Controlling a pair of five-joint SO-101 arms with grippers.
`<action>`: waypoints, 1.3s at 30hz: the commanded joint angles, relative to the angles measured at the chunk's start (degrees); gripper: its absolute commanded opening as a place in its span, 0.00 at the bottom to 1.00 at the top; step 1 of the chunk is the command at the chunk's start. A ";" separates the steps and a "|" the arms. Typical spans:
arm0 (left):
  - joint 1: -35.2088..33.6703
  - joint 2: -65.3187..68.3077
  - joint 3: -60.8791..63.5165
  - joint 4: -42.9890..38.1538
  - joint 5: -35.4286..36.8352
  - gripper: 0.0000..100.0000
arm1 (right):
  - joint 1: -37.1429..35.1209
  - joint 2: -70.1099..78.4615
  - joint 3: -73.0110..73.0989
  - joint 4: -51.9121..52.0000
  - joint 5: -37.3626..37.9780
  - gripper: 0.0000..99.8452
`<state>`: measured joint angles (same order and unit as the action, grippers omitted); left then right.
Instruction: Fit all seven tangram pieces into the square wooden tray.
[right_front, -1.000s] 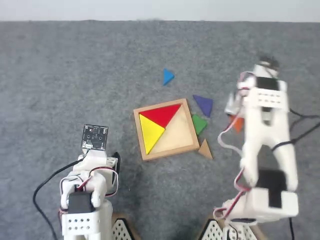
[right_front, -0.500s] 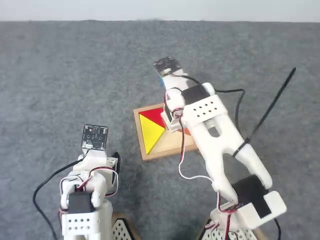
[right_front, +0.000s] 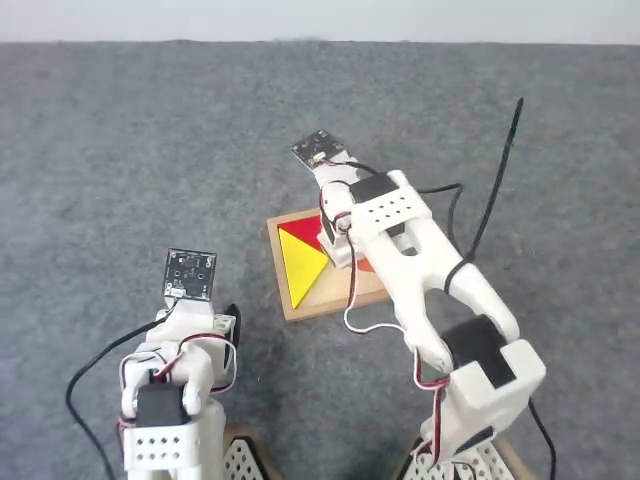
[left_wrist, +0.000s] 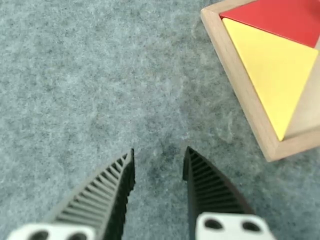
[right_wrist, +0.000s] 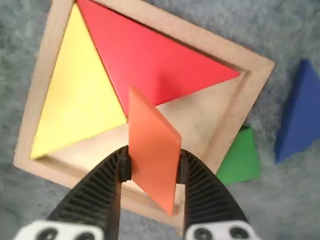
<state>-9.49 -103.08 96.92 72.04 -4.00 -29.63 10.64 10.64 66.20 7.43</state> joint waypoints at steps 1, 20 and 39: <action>0.18 -1.58 -0.48 0.53 -0.35 0.15 | 3.38 -1.19 -2.37 -0.48 -16.09 0.01; 0.18 -1.58 -0.48 0.53 -0.35 0.15 | 6.64 -0.84 -2.37 -1.98 -43.69 0.01; 0.18 -1.58 -0.48 0.53 -0.35 0.15 | 5.23 0.13 -2.02 -2.68 -45.45 0.01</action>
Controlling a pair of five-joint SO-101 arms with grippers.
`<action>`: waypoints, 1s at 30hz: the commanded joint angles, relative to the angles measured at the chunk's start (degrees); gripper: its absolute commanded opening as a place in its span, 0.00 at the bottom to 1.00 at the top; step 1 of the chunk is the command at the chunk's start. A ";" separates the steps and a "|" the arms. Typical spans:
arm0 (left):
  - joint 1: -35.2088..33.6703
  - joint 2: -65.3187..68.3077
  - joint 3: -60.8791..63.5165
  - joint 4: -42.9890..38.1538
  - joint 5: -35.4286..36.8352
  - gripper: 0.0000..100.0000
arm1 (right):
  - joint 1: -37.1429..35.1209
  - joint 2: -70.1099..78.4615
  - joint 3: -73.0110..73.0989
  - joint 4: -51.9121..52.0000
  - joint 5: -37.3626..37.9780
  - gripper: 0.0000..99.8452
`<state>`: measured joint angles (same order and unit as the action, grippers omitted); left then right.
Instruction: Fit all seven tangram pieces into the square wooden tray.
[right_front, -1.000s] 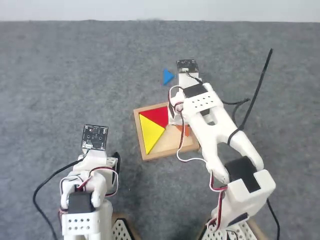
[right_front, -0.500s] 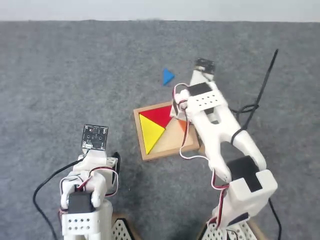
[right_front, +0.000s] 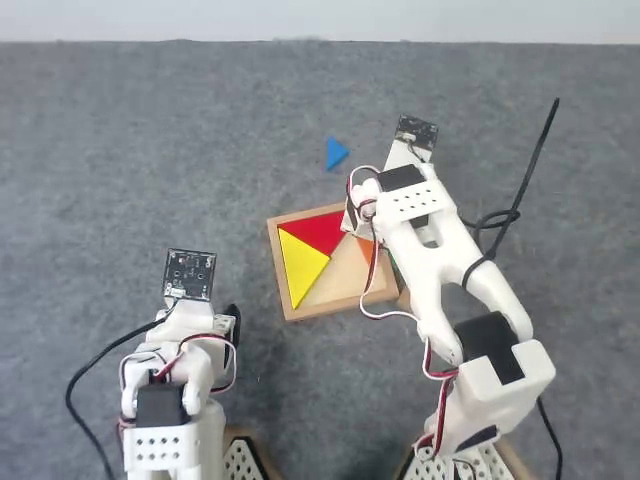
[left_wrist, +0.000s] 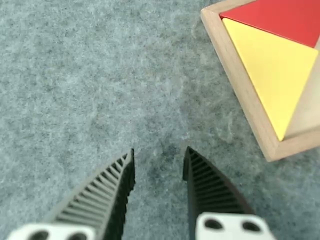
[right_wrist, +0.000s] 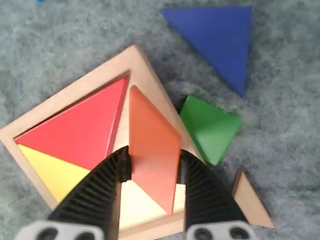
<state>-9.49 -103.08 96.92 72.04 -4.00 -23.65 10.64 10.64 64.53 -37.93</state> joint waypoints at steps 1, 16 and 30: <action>0.18 -1.58 -0.48 0.53 -0.35 0.15 | -0.75 0.92 -2.37 -1.01 0.09 0.01; 0.18 -1.58 -0.48 0.53 -0.35 0.15 | -2.15 4.70 -5.10 0.31 2.73 0.01; 0.18 -1.58 -0.48 0.53 -0.35 0.15 | -2.59 5.05 -5.10 0.31 5.63 0.01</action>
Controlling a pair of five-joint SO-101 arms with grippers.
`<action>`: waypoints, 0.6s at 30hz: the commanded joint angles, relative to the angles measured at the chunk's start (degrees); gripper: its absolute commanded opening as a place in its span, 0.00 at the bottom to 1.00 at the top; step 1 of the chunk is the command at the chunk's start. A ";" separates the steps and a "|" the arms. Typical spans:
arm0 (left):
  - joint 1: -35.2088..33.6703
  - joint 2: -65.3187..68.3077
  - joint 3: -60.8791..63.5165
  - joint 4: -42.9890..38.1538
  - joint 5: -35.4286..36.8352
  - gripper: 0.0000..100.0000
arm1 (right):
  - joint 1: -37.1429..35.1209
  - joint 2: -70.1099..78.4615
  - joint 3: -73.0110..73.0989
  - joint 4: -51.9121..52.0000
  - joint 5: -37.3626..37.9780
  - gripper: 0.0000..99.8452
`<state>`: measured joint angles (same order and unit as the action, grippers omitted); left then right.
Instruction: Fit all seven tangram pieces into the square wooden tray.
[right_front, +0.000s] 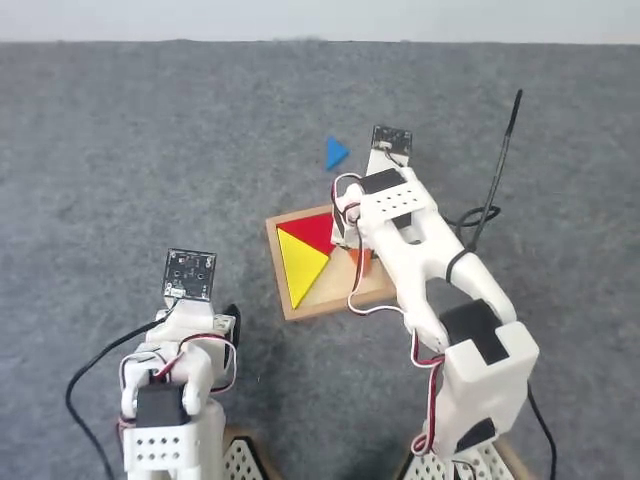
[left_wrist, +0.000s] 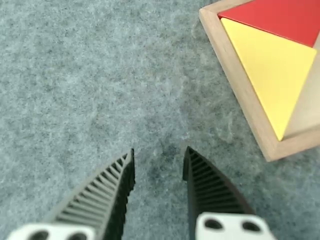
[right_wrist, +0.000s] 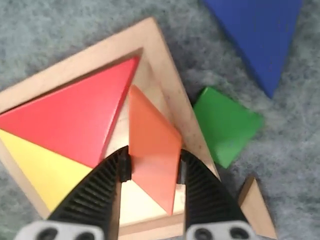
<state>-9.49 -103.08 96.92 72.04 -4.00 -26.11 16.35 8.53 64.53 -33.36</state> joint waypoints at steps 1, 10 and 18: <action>0.18 -1.58 -0.48 0.53 -0.35 0.15 | -0.13 -0.66 -2.99 0.31 1.05 0.01; 0.18 -1.58 -0.48 0.53 -0.35 0.15 | -1.27 -1.01 -5.19 5.49 32.62 0.01; 0.18 -1.58 -0.48 0.53 -0.35 0.15 | -3.91 -0.92 -6.15 11.38 51.52 0.01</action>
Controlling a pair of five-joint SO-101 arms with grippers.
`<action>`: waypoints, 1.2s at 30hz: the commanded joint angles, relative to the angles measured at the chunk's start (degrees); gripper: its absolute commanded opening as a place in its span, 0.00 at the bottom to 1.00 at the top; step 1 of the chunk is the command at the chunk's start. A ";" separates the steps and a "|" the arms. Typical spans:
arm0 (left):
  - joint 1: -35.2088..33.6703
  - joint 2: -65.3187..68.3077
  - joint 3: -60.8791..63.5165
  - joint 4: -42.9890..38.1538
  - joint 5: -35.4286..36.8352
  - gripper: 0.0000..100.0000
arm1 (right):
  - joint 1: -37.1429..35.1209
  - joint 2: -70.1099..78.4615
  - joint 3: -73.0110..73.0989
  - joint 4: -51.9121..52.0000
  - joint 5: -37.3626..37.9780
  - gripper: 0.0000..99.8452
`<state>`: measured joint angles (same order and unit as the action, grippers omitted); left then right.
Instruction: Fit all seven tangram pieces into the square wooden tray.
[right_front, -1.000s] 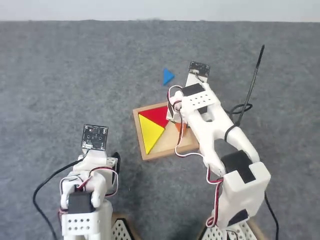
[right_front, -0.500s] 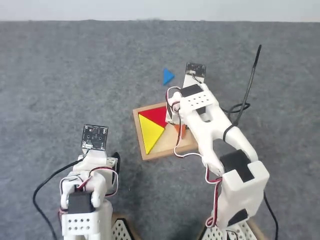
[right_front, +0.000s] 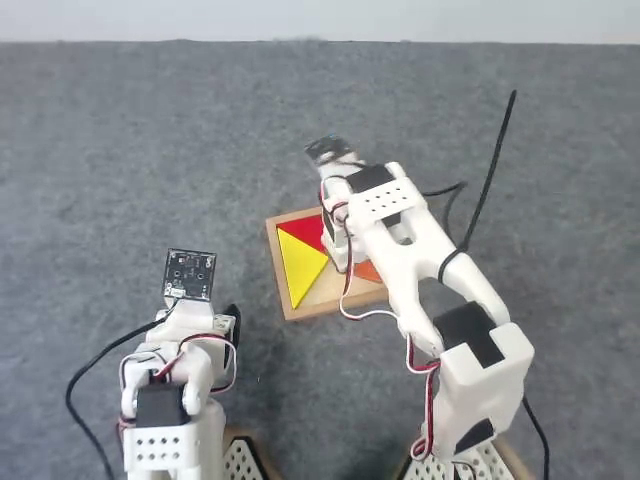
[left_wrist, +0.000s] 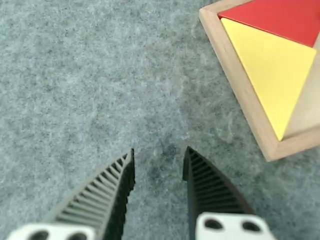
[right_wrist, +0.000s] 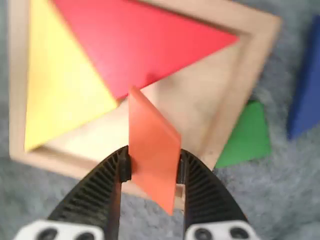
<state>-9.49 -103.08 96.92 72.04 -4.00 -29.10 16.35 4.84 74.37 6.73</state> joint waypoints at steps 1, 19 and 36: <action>0.18 -1.58 -0.48 0.53 -0.35 0.15 | -0.92 -0.92 -1.67 1.10 13.98 0.01; 0.18 -1.58 -0.48 0.53 -0.35 0.15 | -5.85 -0.57 1.14 1.89 56.79 0.01; 0.18 -1.58 -0.48 0.53 -0.35 0.15 | -9.36 -0.48 1.05 0.22 63.03 0.01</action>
<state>-9.49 -103.08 96.92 72.04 -4.00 -37.89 16.35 6.59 75.60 69.14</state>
